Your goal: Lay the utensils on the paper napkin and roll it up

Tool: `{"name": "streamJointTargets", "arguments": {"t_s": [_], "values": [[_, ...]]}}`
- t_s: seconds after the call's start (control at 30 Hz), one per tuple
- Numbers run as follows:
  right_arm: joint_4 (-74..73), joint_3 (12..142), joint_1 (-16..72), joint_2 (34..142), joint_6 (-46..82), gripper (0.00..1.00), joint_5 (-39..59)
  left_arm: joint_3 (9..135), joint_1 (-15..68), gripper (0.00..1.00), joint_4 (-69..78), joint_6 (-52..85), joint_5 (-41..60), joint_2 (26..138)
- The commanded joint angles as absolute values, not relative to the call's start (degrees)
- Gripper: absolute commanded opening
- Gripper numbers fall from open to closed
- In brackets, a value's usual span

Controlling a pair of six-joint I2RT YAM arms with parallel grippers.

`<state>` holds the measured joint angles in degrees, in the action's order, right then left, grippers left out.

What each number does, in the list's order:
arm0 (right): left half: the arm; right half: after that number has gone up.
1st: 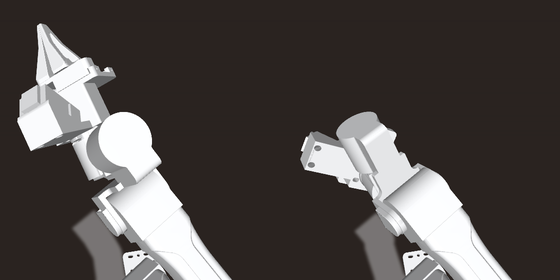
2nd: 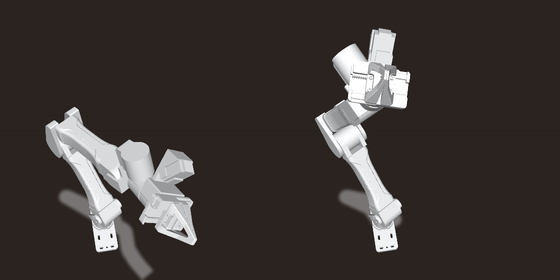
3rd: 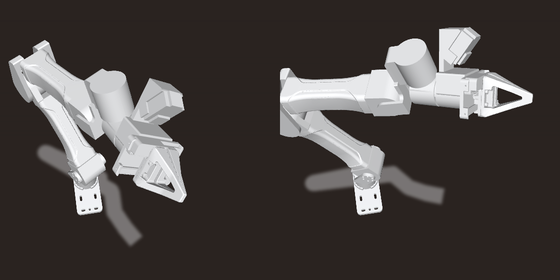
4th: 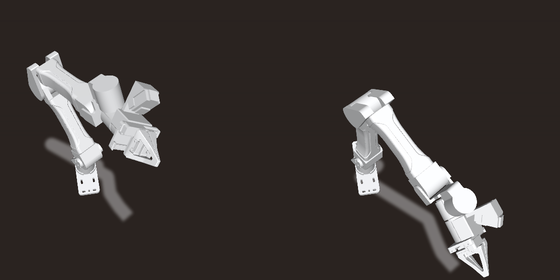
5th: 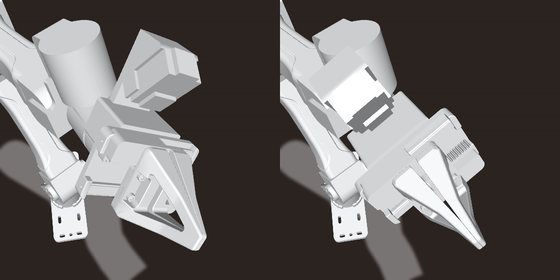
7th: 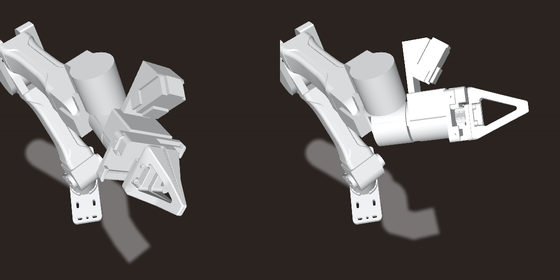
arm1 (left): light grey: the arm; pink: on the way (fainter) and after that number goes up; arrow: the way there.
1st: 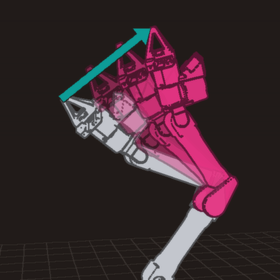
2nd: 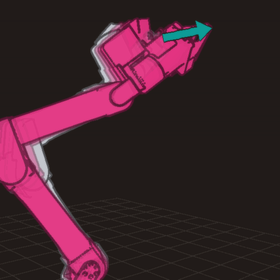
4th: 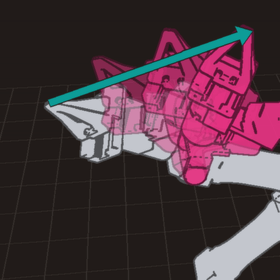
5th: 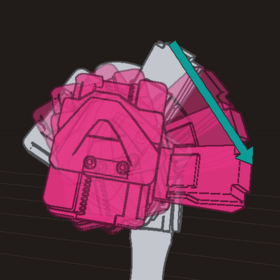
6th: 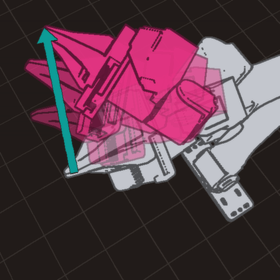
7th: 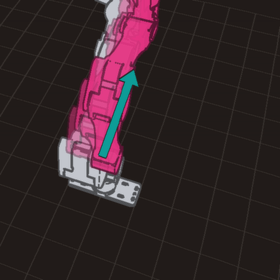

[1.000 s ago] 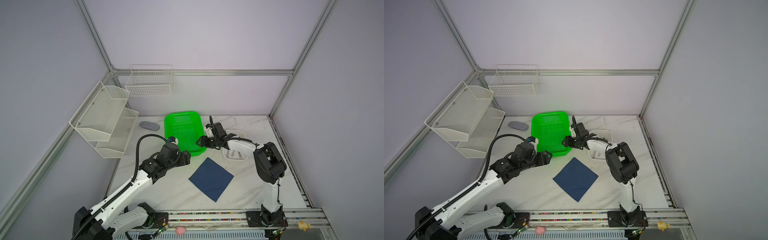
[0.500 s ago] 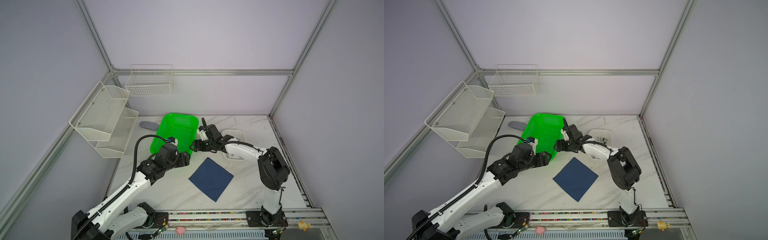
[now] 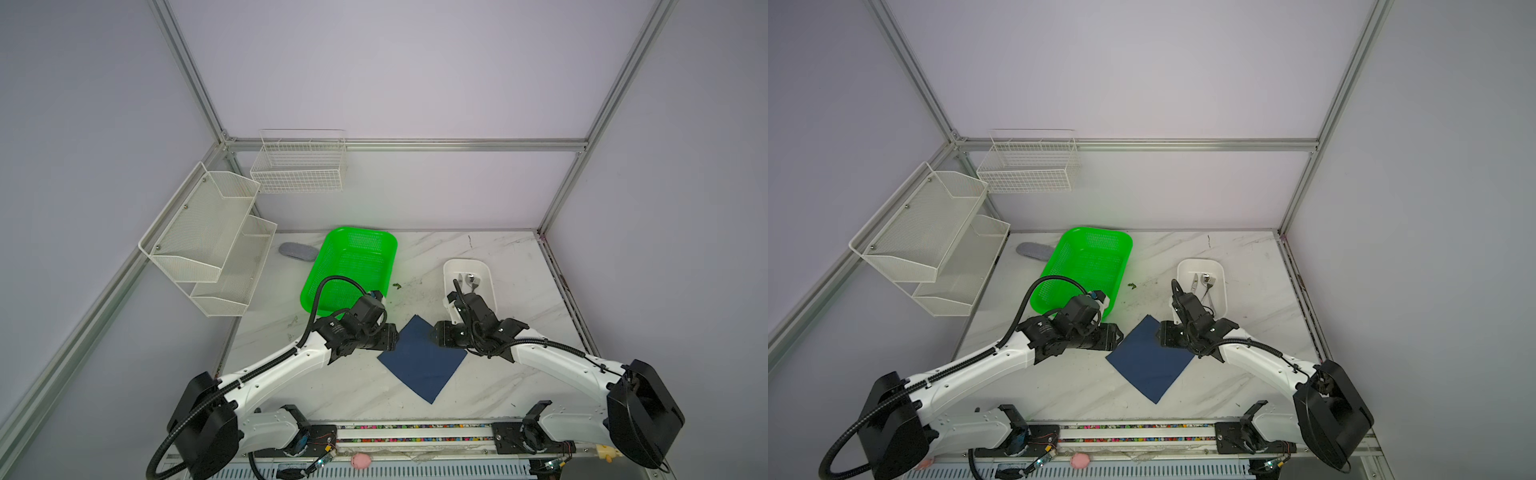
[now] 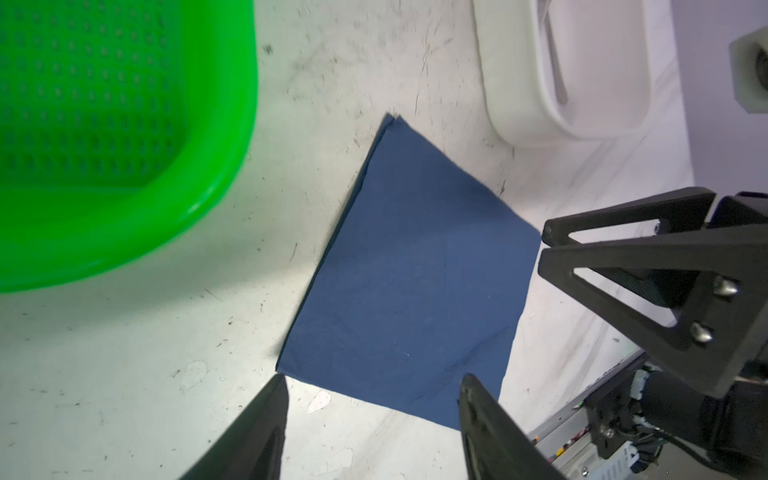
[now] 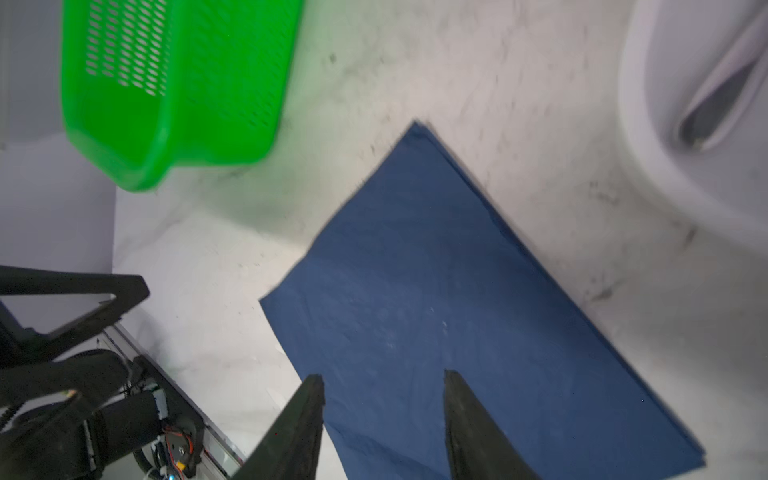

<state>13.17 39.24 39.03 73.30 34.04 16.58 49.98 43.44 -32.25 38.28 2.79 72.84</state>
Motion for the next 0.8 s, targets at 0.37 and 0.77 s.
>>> {"name": "streamJointTargets", "arguments": {"t_s": [0.37,0.77], "values": [[9.0,35.9,39.2,79.4,37.6,0.45,16.2,55.1,46.1,0.63,-32.8,39.0,2.2,78.0],[5.6,36.6,39.2,87.6,43.6,0.38,8.5,57.6,46.1,0.62,-30.3,40.0,4.5,82.8]]}}
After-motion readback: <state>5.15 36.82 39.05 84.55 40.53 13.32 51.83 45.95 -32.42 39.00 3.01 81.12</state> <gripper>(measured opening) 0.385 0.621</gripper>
